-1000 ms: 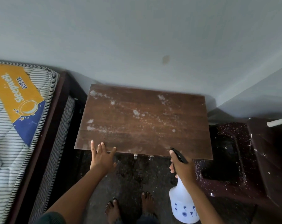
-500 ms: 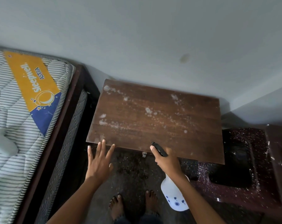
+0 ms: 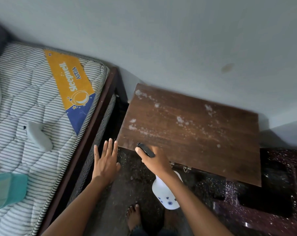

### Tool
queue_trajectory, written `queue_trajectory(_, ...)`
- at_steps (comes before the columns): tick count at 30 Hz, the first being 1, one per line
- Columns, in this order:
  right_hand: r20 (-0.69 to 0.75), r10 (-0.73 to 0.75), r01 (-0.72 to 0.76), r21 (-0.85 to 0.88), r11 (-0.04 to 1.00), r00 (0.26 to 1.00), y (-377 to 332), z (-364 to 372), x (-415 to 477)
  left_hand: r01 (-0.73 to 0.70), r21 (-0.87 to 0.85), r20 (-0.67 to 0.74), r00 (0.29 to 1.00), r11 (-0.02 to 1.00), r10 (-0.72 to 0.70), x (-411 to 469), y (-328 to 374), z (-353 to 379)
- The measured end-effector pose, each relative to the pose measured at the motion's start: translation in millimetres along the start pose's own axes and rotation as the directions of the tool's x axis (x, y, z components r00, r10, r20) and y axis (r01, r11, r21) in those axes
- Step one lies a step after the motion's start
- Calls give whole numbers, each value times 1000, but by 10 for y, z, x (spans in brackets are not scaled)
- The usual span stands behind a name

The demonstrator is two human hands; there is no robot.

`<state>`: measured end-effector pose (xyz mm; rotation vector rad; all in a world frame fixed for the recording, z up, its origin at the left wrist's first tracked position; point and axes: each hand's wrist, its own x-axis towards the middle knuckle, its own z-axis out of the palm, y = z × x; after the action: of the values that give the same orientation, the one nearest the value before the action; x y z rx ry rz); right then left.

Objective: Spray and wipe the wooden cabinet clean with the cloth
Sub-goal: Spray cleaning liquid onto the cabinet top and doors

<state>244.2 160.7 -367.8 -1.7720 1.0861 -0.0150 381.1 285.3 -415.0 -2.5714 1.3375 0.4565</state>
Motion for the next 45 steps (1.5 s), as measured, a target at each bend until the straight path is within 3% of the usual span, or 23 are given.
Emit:
queue_trajectory(4, -43, 28, -27, 23, 999, 999, -185, -34, 126, 6, -6, -25, 1000, 1000, -7, 32, -24, -58)
queue_trajectory(9, 25, 63, -66, 129, 989, 998, -320, -232, 249, -5, -20, -38, 999, 1000, 4, 94, -46, -132)
queue_trajectory(12, -116, 28, -9, 165, 986, 993, -393, -429, 315, -26, -31, -52, 998, 999, 24, 124, -38, -152)
queue_trajectory(15, -265, 95, -42, 198, 979, 959, -422, -617, 374, -51, -32, -68, 997, 998, 49, 155, -15, -173)
queue_trajectory(21, -195, 58, -9, 241, 970, 979, -406, -904, 320, -97, -27, -34, 995, 995, 96, 222, 49, -188)
queue_trajectory(26, -432, 129, -27, 234, 972, 893, -256, -1023, 289, -152, 7, 13, 988, 988, 152, 273, 204, -252)
queue_trajectory(32, -450, 206, -59, 320, 946, 869, -120, -1237, 115, -230, 88, 73, 972, 969, 224, 317, 465, -314)
queue_trajectory(35, -551, 218, -59, 291, 955, 805, 75, -1261, 46, -279, 85, 118, 956, 957, 268, 321, 553, -311)
queue_trajectory(38, -606, 297, -68, 371, 926, 738, 218, -1374, -81, -318, 66, 145, 941, 946, 306, 304, 594, -271)
queue_trajectory(45, -635, 342, -18, 459, 888, 692, 576, -1810, -443, -303, 162, 271, 929, 939, 253, 260, 691, -130)
